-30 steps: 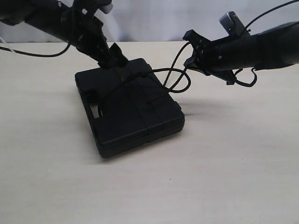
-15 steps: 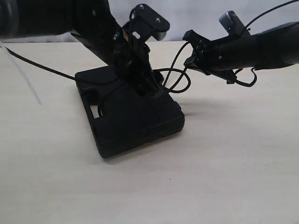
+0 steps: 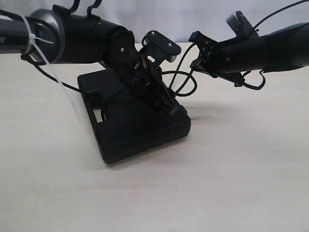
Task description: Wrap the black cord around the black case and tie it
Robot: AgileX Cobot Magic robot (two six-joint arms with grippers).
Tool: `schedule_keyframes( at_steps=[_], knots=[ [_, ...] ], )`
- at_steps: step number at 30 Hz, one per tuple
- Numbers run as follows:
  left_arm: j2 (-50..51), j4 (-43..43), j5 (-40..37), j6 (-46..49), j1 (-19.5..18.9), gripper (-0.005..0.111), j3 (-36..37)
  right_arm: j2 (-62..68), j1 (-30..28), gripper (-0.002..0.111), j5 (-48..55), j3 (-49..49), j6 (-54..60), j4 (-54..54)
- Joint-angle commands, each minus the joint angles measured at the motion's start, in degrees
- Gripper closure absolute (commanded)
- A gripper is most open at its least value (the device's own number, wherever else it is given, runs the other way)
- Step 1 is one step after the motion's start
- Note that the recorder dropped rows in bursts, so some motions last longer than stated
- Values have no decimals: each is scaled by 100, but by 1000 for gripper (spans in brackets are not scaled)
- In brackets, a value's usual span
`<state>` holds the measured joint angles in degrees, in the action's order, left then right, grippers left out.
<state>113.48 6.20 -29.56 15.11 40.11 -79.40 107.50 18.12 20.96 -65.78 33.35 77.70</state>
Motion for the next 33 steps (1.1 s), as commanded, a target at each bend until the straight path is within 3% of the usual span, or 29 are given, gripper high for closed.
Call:
schedule_keyframes(
  at_steps=[1,12,23,27,33],
  knots=[
    [24,143,171,-47,28,40,0,0,4,104,-34,-18,46,1],
    [274,195,265,3,28,42,0,0,4,104,-34,-18,249,70],
    [297,184,277,3,54,83,0,0,4,104,-22,-18,309,111],
    [297,129,242,175,54,107,0,0,4,104,-2,-18,309,111],
    [297,92,194,175,54,107,0,0,4,104,-44,-18,345,91]
  ],
)
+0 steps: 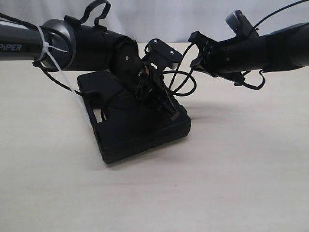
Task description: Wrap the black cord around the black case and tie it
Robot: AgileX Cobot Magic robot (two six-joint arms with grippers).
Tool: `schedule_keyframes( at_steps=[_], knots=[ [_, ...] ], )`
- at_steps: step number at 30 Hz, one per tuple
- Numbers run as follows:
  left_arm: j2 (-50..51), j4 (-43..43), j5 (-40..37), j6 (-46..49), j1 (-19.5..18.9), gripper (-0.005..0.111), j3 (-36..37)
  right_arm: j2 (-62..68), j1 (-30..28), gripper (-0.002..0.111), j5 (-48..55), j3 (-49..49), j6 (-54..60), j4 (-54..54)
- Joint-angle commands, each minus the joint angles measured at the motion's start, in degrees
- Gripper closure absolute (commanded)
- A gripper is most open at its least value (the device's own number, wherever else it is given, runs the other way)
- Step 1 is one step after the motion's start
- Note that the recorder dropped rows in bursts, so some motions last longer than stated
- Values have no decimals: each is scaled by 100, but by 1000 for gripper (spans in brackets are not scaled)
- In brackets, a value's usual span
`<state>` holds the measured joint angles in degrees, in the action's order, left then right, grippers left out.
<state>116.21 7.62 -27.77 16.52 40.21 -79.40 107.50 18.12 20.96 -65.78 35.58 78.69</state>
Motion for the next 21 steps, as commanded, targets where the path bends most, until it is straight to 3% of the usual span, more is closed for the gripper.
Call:
schedule_keyframes(
  at_steps=[1,13,21],
  knots=[
    [23,-78,3,34,44,107,0,0,4,104,-98,-18,131,-8],
    [23,-140,-23,34,44,107,0,0,4,100,-148,-18,131,-1078],
    [23,-164,-23,34,44,107,0,0,4,46,-55,-18,383,-1199]
  ],
)
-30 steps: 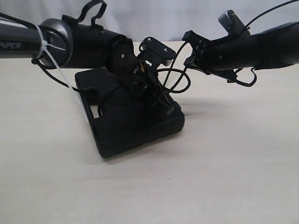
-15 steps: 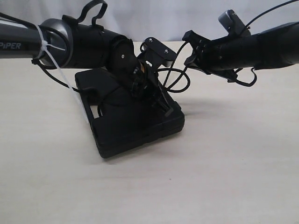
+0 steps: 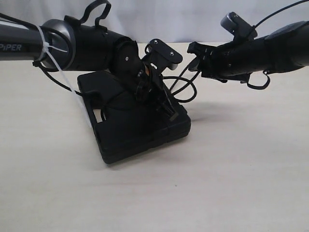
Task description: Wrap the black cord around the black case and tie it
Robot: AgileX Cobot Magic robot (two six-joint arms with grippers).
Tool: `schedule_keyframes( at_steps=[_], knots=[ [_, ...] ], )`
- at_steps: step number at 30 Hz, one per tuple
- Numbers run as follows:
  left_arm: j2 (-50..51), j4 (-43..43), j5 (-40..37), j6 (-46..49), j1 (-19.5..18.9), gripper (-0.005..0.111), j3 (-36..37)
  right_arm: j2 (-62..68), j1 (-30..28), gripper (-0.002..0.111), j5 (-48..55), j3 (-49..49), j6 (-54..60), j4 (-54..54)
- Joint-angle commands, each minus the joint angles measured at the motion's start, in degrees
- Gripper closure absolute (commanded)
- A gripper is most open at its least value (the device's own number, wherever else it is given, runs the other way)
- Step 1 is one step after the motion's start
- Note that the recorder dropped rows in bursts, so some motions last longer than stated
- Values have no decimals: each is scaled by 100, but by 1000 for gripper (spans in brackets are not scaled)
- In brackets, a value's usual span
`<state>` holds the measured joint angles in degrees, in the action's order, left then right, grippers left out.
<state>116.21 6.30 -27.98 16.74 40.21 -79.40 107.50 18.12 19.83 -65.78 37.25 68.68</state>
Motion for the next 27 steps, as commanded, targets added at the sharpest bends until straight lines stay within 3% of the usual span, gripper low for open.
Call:
schedule_keyframes(
  at_steps=[1,9,17,24,27],
  knots=[
    [23,-51,-2,11,44,107,0,-11,4,42,74,-18,308,-269],
    [-148,-230,-352,11,33,107,0,-298,-6,39,560,-7,461,-1531],
    [-647,-669,-1490,-137,-164,107,-10,-627,-6,39,958,67,-1766,-4317],
    [-2158,-696,-2810,-207,-747,107,-10,-1149,-6,39,780,685,-2100,-4700],
    [-2732,-727,-2950,-366,-963,107,-10,-1212,-6,39,803,748,-2187,-4717]
  ],
)
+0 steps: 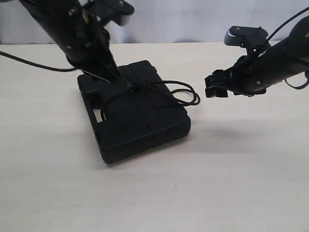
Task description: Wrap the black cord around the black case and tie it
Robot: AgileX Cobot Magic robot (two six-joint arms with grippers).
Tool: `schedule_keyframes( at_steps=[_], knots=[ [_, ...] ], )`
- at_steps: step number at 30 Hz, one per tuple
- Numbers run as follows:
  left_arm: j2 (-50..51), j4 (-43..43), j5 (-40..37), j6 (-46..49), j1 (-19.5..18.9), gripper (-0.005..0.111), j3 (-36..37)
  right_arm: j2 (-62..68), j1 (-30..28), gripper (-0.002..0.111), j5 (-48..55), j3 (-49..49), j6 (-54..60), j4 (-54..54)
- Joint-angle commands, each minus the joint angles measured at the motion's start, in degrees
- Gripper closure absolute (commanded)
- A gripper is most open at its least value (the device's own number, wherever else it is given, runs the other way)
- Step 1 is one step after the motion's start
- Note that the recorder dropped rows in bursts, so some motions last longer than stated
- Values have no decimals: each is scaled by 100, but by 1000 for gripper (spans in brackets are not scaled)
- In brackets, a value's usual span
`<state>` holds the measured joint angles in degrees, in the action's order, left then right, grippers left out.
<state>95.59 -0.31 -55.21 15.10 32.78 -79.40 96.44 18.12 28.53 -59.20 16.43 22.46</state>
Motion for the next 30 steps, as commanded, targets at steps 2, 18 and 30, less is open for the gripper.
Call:
schedule_keyframes(
  at_steps=[2,18,30],
  knots=[
    [-1108,-111,-302,-322,-459,107,-10,-148,-6,39,24,89,-118,-94],
    [-2270,-849,-1476,-423,-1306,107,-10,-197,-6,39,-18,89,-259,-94],
    [-2465,-903,-1334,-634,-1306,107,1084,-197,-6,39,-22,89,-275,-69]
  ],
)
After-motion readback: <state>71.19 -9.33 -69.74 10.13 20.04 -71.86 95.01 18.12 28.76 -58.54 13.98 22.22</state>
